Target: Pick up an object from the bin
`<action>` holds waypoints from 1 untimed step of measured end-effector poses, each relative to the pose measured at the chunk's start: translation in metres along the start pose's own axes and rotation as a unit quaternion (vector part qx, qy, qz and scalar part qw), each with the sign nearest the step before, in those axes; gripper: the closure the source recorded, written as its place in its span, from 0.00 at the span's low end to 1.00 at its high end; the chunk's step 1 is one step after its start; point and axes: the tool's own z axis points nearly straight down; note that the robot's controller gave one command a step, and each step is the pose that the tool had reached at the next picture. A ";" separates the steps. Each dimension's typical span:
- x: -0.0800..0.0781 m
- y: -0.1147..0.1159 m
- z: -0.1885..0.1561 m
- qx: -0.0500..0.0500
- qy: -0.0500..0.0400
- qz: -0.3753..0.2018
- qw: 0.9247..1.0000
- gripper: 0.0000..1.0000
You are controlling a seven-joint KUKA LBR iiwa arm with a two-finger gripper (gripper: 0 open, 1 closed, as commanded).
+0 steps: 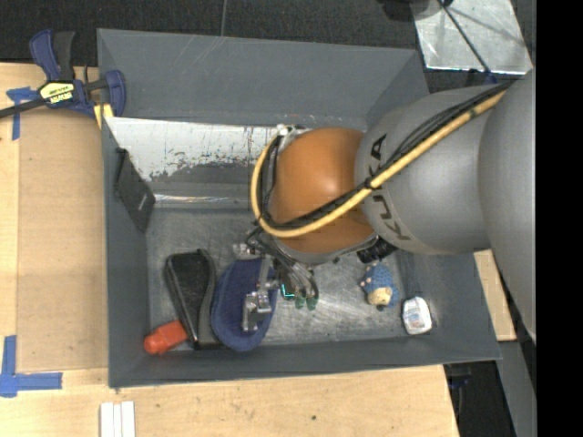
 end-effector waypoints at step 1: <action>0.001 0.013 0.040 0.001 -0.011 -0.152 0.988 0.00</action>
Offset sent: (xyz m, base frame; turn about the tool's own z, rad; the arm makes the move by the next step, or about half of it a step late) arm -0.0115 0.0249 -0.0723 -0.4123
